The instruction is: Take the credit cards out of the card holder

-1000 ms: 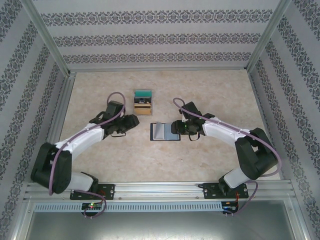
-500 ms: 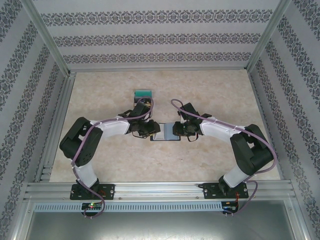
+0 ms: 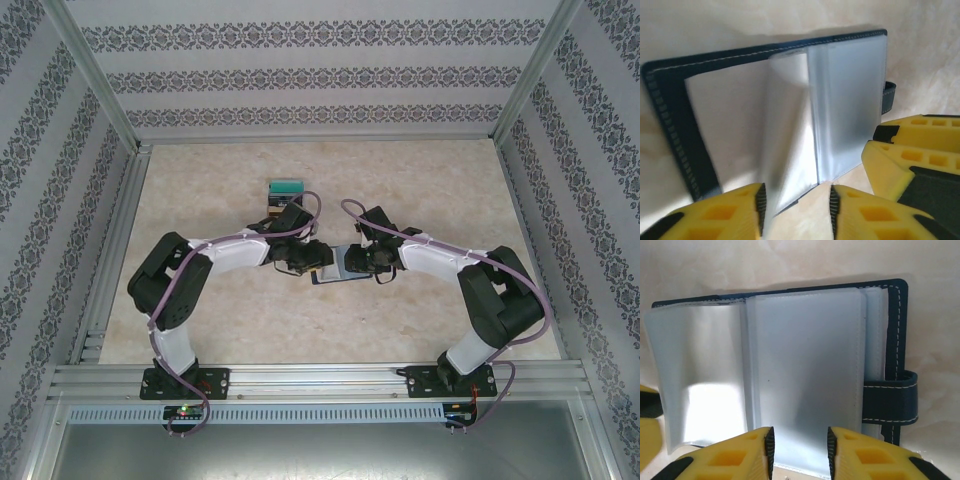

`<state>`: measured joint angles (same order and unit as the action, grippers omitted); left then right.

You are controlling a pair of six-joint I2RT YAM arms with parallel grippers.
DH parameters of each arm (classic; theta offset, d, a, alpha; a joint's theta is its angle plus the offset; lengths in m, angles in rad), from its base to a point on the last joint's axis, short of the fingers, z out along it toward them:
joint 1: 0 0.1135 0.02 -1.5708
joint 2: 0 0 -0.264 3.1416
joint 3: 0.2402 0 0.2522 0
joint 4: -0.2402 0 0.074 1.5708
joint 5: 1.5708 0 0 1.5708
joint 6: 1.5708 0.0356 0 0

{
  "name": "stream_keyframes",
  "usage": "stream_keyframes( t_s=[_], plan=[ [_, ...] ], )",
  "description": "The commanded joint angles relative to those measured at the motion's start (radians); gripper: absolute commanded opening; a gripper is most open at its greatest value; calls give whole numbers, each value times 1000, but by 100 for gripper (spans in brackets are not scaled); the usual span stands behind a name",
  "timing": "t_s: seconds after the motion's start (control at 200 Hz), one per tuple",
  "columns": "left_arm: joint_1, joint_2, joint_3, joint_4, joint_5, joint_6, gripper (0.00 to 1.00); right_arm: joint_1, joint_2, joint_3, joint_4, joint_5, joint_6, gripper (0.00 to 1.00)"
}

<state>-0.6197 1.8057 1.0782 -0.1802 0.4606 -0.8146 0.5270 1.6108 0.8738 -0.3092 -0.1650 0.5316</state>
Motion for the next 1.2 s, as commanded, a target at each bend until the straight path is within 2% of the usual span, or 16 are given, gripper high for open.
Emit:
stream_keyframes(
  t_s=[0.0,0.095,0.17,0.235,0.275,0.365,0.445,0.48,0.57,0.669,0.789,0.834,0.939,1.029,1.149,1.194],
  plan=[
    [29,-114,26,-144,-149,64,51,-16,-53,18,-25,17,-5,43],
    [66,-210,23,-246,-292,103,64,-49,-107,12,-33,32,-6,54],
    [96,-291,25,-337,-458,115,85,-81,-155,2,-36,39,-7,61],
    [124,-363,17,-413,-628,102,100,-113,-198,-8,-36,49,-8,68],
    [144,-404,7,-447,-729,93,99,-130,-225,-13,-38,63,-11,73],
    [194,-493,-43,-475,-932,74,100,-169,-277,-22,-46,96,-21,80],
    [220,-559,-101,-471,-1115,74,100,-203,-317,-28,-48,148,-28,95],
    [232,-583,-130,-451,-1169,95,99,-218,-332,-29,-51,165,-33,98],
    [274,-632,-208,-382,-1248,151,99,-263,-355,-30,-42,192,-59,98],
    [328,-672,-291,-259,-1243,252,99,-314,-362,-38,-9,220,-90,98],
    [421,-675,-358,-70,-1093,434,99,-341,-364,-80,91,280,-221,98],
    [454,-659,-381,2,-1071,487,100,-342,-363,-100,134,316,-276,98],
    [555,-582,-397,109,-1051,527,99,-348,-340,-127,210,434,-331,98],
    [639,-480,-412,232,-962,559,99,-364,-316,-171,335,502,-366,98],
    [683,-366,-453,455,-883,581,99,-381,-275,-241,554,562,-433,98],
    [703,-333,-454,486,-796,601,100,-395,-249,-254,614,562,-442,98]
  ],
)
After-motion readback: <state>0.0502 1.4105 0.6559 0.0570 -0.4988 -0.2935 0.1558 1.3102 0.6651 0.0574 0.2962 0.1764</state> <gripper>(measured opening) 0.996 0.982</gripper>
